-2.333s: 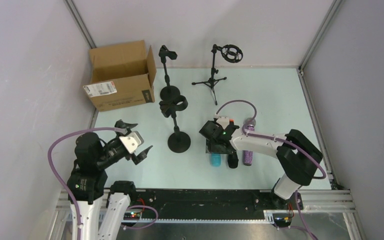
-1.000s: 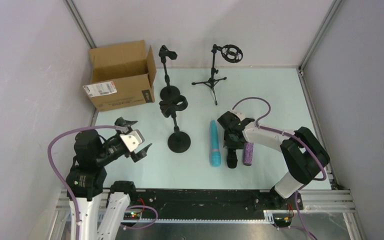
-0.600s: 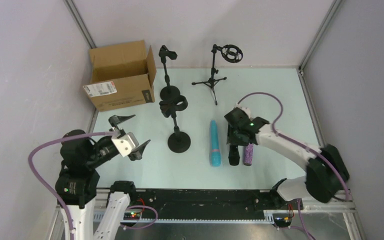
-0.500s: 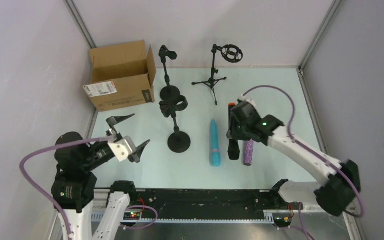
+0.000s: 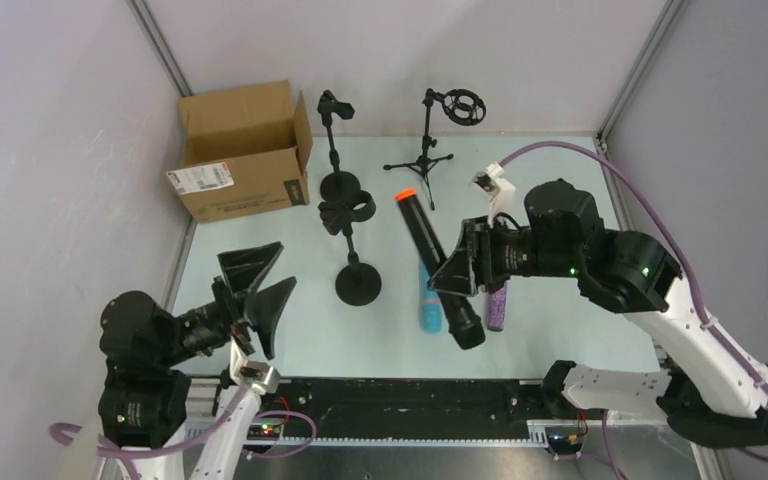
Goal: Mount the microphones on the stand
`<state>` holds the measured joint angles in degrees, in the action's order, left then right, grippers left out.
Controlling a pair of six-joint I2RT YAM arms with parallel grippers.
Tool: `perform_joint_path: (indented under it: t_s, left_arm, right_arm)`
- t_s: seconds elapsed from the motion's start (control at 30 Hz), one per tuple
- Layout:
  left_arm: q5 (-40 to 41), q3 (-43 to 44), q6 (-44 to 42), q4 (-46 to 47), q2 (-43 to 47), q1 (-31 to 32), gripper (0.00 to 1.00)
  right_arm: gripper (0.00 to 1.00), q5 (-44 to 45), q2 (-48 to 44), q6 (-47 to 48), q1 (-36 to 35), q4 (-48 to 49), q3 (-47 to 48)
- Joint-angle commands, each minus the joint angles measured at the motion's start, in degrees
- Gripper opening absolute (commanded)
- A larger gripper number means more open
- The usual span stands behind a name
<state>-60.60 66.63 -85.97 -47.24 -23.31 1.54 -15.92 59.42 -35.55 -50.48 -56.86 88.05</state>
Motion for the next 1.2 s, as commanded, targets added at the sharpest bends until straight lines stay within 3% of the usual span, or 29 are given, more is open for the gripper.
perform_joint_path:
  t_s: [0.0,0.13,0.33,1.0,1.17]
  left_arm:
    - [-7.1,-1.6,-31.0,0.3,-2.0,0.3,1.00]
    - [-10.8,-0.5,-43.6,0.3,-5.0,0.3,1.00]
    - [-13.1,0.0,-48.1,0.3,-5.3,0.3,1.00]
    - [-10.5,2.6,-46.3,0.3,-8.6,0.5,1.00]
    - [-9.5,2.5,-44.3,0.3,-8.9,0.8,0.95]
  right_arm:
    - [0.01,-5.1,6.8,-2.4,-9.0,1.1,12.6]
    - [0.01,-8.4,15.3,-2.7,-12.9,0.9,21.0]
    - [0.00,-13.3,22.1,-4.8,-14.1,4.1,25.2]
    - [0.00,-18.0,29.5,-7.3,-16.6,10.1,24.7]
    - [0.00,-18.8,30.3,-7.7,-16.4,10.5,25.7]
